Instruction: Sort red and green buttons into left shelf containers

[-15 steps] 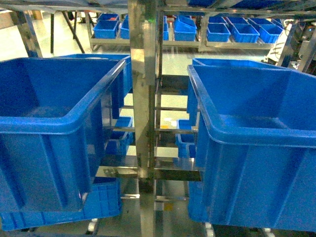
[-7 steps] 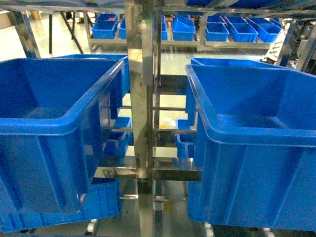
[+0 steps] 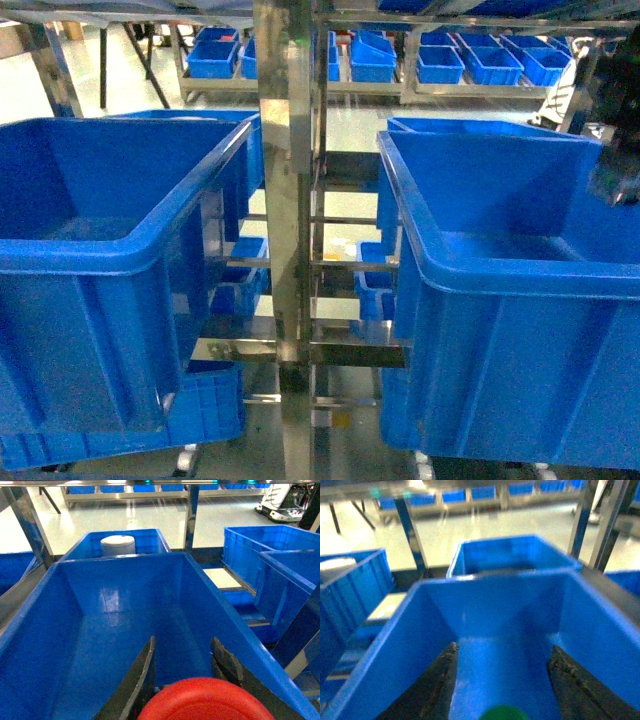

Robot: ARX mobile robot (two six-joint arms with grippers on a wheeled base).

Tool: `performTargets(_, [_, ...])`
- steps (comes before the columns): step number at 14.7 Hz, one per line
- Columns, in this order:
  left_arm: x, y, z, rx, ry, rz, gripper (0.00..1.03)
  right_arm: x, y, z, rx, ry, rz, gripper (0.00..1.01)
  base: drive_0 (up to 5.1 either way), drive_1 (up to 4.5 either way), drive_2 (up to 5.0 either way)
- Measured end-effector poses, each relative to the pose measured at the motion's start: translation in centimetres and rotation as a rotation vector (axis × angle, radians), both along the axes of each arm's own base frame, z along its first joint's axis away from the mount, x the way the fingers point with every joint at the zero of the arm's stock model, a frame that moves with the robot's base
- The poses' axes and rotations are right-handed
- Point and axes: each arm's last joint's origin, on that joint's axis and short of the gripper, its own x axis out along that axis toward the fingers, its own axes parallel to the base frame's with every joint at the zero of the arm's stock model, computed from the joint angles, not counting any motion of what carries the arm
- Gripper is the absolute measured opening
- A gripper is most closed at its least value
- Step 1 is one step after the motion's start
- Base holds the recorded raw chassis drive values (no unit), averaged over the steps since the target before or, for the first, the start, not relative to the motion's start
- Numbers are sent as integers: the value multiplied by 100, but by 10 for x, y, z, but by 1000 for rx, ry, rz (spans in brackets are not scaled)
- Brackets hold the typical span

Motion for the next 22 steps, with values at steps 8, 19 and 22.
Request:
performTargets(8, [0,0,0,0,1,0,29,-103,-20,44,-76,-194,11,98,0,0,0])
performTargets(19, [55,10,-34,53,69,61,29,-101,-18,43,-6,-163,74,98,0,0,0])
performTargets(22, [82,-4,-54,75,141,56,29,-101,-18,43,-6,-163,74,98,0,0,0])
